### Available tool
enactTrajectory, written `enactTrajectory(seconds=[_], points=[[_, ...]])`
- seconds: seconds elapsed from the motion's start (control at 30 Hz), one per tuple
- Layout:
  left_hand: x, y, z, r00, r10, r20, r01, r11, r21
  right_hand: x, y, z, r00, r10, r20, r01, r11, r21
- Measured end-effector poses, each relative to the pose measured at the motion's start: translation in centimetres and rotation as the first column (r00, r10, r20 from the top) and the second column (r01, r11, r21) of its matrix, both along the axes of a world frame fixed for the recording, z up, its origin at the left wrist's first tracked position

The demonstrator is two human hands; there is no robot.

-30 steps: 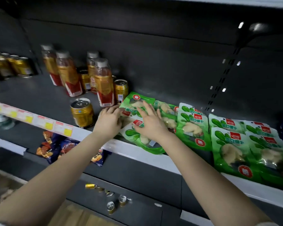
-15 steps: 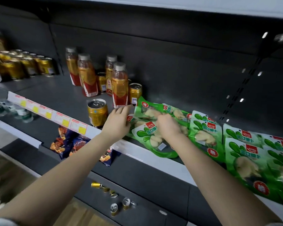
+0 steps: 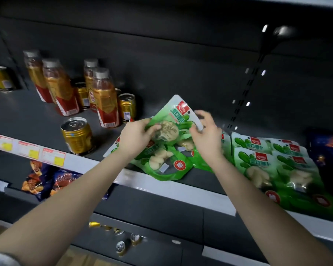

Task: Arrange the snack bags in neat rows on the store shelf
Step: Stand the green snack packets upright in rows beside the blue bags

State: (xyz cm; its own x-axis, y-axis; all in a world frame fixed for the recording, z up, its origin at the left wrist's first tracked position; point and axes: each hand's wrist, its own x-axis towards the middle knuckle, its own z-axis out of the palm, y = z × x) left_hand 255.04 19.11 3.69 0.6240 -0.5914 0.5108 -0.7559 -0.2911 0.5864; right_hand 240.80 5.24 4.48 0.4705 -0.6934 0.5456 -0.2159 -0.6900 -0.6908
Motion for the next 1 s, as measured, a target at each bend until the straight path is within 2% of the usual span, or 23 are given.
enactTrajectory(seconds=[0.07, 0.13, 0.2, 0.27, 0.37, 0.43, 0.5, 0.57, 0.63, 0.73, 0.8, 0.9, 1.0], points=[[-0.8, -1.2, 1.0, 0.994, -0.04, -0.099, 0.034, 0.998, -0.06, -0.7, -0.5, 0.6, 0.993, -0.006, 0.117, -0.002, 0.997, 0.071], [-1.7, -2.5, 1.7, 0.964, -0.09, -0.249, 0.053, 0.987, -0.155, -1.2, -0.9, 0.8, 0.982, -0.052, 0.181, 0.061, 0.997, -0.044], [-2.5, -3.8, 2.1, 0.931, -0.123, -0.345, 0.042, 0.971, -0.235, -1.8, -1.0, 0.7, 0.976, -0.132, 0.173, 0.17, 0.958, -0.23], [-3.5, -4.7, 2.2, 0.929, -0.154, -0.338, 0.063, 0.962, -0.265, -2.2, -0.6, 0.6, 0.993, -0.083, 0.086, 0.103, 0.959, -0.263], [-5.3, -5.7, 2.4, 0.921, -0.318, -0.227, 0.27, 0.938, -0.218, -2.2, 0.5, 0.8, 0.993, 0.087, -0.084, -0.085, 0.996, 0.023], [-6.2, -6.1, 2.3, 0.85, -0.494, -0.182, 0.483, 0.869, -0.107, -2.3, 0.6, 0.9, 0.997, 0.07, -0.025, -0.064, 0.981, 0.181], [-6.2, -6.1, 2.0, 0.753, -0.602, -0.265, 0.624, 0.781, -0.001, -2.8, 0.1, 1.0, 0.998, -0.004, 0.065, -0.015, 0.956, 0.292], [-5.6, -6.0, 1.6, 0.662, -0.629, -0.407, 0.7, 0.713, 0.038, -3.6, -0.6, 1.1, 0.995, -0.064, 0.081, 0.032, 0.935, 0.352], [-5.6, -6.0, 1.4, 0.657, -0.612, -0.439, 0.686, 0.727, 0.013, -4.4, -1.2, 1.1, 0.993, -0.1, 0.07, 0.07, 0.937, 0.343], [-6.2, -6.8, 1.5, 0.747, -0.518, -0.418, 0.478, 0.854, -0.206, -5.2, -1.7, 0.9, 0.995, -0.091, 0.045, 0.074, 0.953, 0.294], [-6.3, -7.4, 1.7, 0.732, -0.455, -0.508, 0.372, 0.89, -0.263, -5.4, -1.8, 0.3, 0.997, -0.051, 0.06, 0.031, 0.956, 0.291], [-5.9, -8.5, 0.8, 0.633, -0.515, -0.578, 0.467, 0.849, -0.245, -6.0, -1.4, -0.6, 0.995, -0.067, 0.076, 0.045, 0.965, 0.26], [-6.3, -9.1, -0.1, 0.62, -0.531, -0.577, 0.566, 0.812, -0.14, -6.9, -1.1, -0.9, 0.985, -0.175, -0.001, 0.173, 0.975, 0.14]])
